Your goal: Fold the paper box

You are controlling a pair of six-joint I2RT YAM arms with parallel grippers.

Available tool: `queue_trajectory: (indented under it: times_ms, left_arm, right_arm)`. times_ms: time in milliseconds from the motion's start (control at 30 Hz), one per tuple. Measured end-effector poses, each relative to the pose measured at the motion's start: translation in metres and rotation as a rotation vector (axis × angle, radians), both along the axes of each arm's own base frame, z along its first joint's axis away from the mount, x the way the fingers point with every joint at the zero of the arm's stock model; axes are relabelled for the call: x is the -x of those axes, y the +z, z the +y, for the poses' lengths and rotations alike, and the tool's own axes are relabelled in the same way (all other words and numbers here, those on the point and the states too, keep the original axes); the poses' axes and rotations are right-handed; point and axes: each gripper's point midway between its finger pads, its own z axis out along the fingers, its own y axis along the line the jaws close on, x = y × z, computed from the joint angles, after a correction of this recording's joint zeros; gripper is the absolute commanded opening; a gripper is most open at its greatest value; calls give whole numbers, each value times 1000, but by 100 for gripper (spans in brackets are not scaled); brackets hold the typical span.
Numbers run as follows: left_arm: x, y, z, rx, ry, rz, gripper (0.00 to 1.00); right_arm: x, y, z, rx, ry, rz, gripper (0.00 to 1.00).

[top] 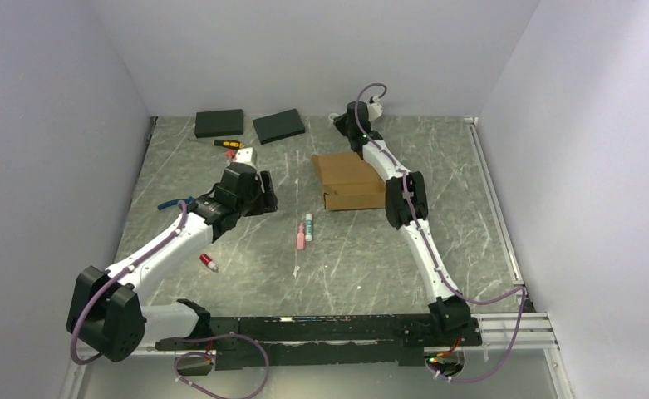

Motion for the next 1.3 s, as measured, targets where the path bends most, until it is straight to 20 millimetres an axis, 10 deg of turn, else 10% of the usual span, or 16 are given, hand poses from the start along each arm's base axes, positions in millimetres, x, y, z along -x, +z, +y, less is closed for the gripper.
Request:
queue_trajectory:
  times_ms: [933, 1300]
  left_arm:
    - [19, 38, 10, 62, 10, -82, 70]
    - [19, 30, 9, 53, 8, -62, 70]
  right_arm:
    - [26, 0, -58, 27, 45, 141, 0]
    - [0, 36, -47, -38, 98, -50, 23]
